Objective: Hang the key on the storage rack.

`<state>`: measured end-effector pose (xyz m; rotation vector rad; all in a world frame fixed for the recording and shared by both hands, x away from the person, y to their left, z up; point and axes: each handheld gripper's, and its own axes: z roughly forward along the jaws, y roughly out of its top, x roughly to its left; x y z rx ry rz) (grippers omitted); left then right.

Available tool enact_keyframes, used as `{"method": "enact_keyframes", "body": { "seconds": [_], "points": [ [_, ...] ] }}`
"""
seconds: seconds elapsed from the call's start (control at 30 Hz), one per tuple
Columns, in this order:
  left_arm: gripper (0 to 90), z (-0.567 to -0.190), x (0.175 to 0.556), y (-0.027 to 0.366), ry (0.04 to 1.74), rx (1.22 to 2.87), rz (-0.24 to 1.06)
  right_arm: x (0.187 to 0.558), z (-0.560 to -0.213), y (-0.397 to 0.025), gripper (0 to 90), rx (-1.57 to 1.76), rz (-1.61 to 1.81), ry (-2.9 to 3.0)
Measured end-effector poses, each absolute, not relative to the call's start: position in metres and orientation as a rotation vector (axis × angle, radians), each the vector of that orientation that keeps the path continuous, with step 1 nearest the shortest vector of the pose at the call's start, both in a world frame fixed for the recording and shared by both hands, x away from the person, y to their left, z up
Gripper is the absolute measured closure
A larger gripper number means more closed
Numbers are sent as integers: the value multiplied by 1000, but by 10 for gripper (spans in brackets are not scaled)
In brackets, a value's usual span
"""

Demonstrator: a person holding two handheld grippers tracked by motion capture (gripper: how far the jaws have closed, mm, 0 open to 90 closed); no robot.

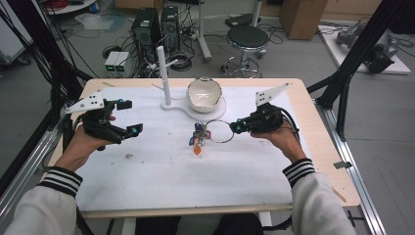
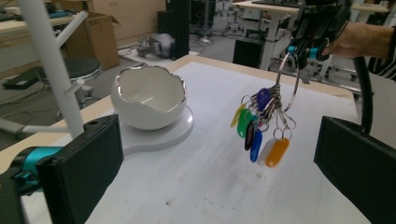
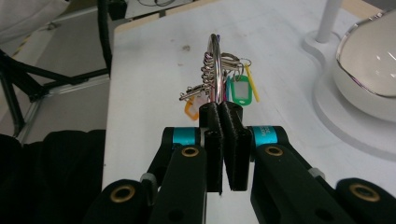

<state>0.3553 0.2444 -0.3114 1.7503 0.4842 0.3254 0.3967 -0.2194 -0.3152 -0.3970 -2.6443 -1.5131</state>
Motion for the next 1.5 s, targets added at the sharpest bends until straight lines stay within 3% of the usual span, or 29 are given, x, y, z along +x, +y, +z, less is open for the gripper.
{"method": "enact_keyframes", "body": {
  "seconds": [0.6,0.93,1.07,1.13,1.33,1.5],
  "points": [
    [18,-299,368,183,309,1863,186,391,-310,-181,886,-239,-1531,-2619],
    [104,-302,369,150,225,1938,121,390,-308,-169,885,-190,-1511,-2620],
    [171,-304,368,145,204,1955,97,390,-309,-168,885,-178,-1501,-2627],
    [273,-305,368,143,181,1969,89,389,-309,-167,885,-176,-1495,-2623],
    [371,-309,369,134,149,2003,55,388,-309,-166,885,-159,-1498,-2624],
    [516,-310,370,130,167,2009,56,387,-308,-167,885,-151,-1497,-2625]
  ]
}}
